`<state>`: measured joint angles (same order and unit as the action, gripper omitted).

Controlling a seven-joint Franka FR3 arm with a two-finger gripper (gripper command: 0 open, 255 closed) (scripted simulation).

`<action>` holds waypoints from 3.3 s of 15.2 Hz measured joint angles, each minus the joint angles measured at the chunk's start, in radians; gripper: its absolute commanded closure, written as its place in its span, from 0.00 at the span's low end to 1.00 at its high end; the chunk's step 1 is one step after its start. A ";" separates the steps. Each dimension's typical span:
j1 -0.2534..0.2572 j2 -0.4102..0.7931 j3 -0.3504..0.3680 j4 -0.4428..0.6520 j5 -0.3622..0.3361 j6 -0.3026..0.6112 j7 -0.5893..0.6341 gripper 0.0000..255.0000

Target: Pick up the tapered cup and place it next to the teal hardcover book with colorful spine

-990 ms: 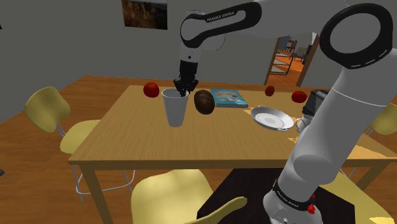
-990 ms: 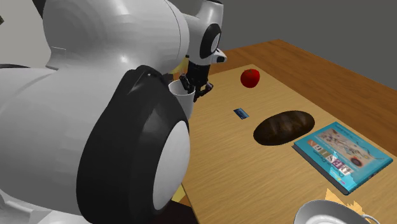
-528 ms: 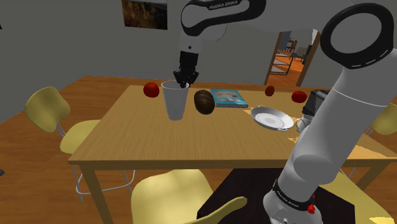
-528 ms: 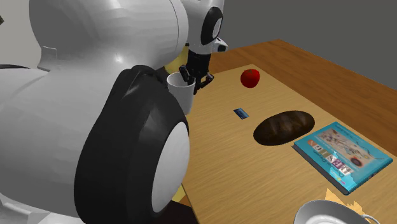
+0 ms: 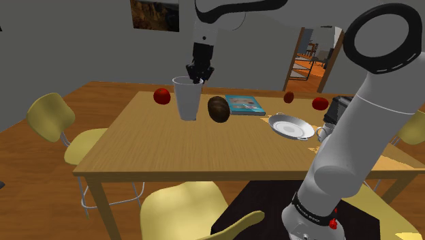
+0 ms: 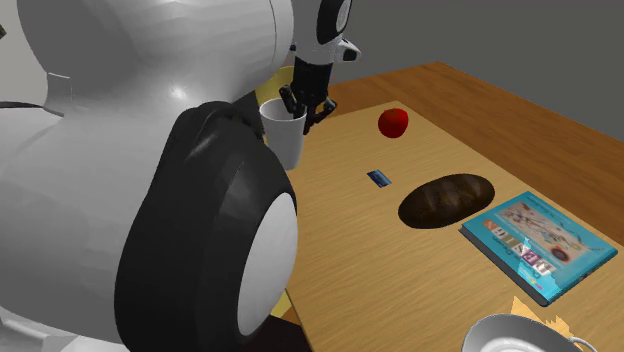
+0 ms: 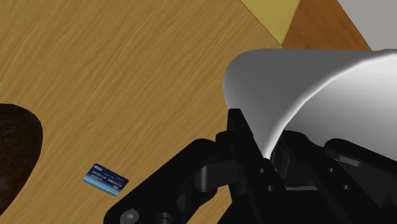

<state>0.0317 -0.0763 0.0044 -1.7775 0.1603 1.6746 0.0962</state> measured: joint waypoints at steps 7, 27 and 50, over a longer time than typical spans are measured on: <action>-0.026 0.009 -0.030 0.067 -0.004 -0.066 -0.045 1.00; -0.270 0.232 -0.267 0.369 0.005 -0.218 -0.506 1.00; -0.385 0.387 -0.325 0.376 0.042 -0.101 -0.696 1.00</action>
<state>-0.3528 0.3111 -0.3208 -1.4017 0.2020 1.5736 -0.5994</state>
